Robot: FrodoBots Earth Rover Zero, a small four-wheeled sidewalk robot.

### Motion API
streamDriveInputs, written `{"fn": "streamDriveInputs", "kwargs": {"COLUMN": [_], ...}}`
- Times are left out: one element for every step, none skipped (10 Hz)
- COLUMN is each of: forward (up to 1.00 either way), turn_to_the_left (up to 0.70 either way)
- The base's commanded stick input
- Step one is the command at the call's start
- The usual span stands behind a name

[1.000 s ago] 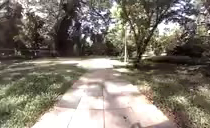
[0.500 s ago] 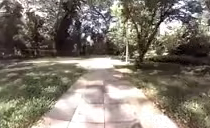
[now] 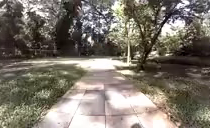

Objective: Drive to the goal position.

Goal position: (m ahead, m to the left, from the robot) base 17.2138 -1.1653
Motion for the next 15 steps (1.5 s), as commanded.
{"fn": "streamDriveInputs", "kwargs": {"forward": [0.5,0.5,0.5,0.5,0.5,0.5,0.5,0.5,0.5,0.5,0.5,0.5,0.5,0.5,0.5], "turn_to_the_left": [0.0,0.0,0.0,0.0,0.0,0.0,0.0,0.0,0.0,0.0,0.0,0.0,0.0,0.0,0.0]}}
